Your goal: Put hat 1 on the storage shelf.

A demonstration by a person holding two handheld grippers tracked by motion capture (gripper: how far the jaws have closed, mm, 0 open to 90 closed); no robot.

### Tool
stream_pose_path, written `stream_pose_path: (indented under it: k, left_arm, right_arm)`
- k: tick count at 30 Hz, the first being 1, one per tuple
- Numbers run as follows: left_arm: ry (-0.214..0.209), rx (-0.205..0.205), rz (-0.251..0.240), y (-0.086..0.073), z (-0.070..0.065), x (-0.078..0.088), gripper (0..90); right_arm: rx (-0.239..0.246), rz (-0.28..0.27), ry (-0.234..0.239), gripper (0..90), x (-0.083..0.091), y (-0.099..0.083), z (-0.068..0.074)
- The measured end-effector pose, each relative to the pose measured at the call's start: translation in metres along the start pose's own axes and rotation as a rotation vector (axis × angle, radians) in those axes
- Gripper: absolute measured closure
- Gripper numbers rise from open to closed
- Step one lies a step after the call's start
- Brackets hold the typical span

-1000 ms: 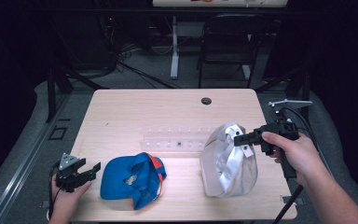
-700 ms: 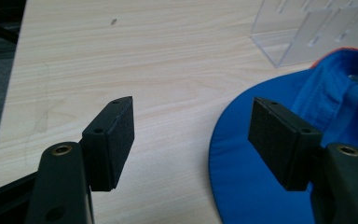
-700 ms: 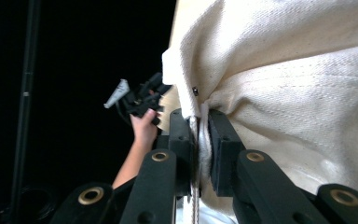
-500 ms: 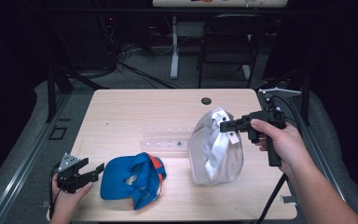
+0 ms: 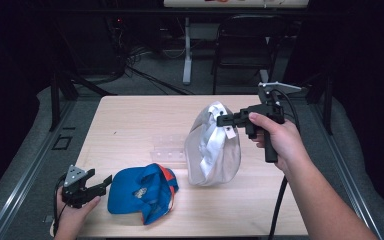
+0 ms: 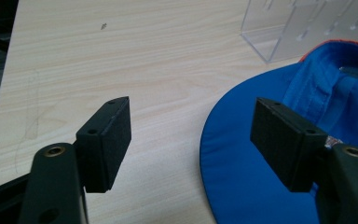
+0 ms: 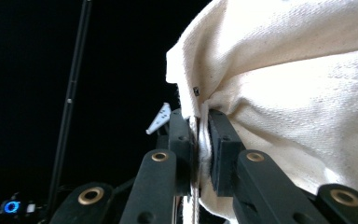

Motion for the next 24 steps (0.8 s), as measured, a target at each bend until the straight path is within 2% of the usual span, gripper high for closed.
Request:
stream_pose_path:
  k: [3,6,12,16,24]
  left_arm:
    - [-0.006,0.005,0.001,-0.001,0.001,-0.001,34.3]
    - [-0.013,0.003,0.021,-0.002,0.004,-0.003,36.8]
    - [-0.011,-0.006,0.034,-0.004,0.006,-0.005,38.9]
    - [-0.008,-0.004,0.010,-0.003,0.006,-0.006,38.9]
    - [-0.005,-0.002,-0.006,-0.002,0.005,-0.004,39.0]
  right_arm:
    - [-0.004,-0.006,0.018,81.9,-0.005,0.006,0.000]
    - [-0.011,-0.017,0.024,81.9,-0.009,0.013,-0.001]
    - [-0.029,-0.042,0.027,81.9,-0.014,0.024,-0.001]
    - [-0.037,-0.058,0.033,81.8,-0.017,0.030,-0.002]
    - [-0.051,-0.074,0.040,81.8,-0.027,0.043,-0.001]
Point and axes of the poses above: each handheld gripper's, and its own axes: x roughly backward along the jaws, y roughly out of its top, z roughly to its left, the point moved 2 cm from there along -x, roughly forward along the jaws, and after that the axes turned 1 degree about z, right-handed, at the moved point
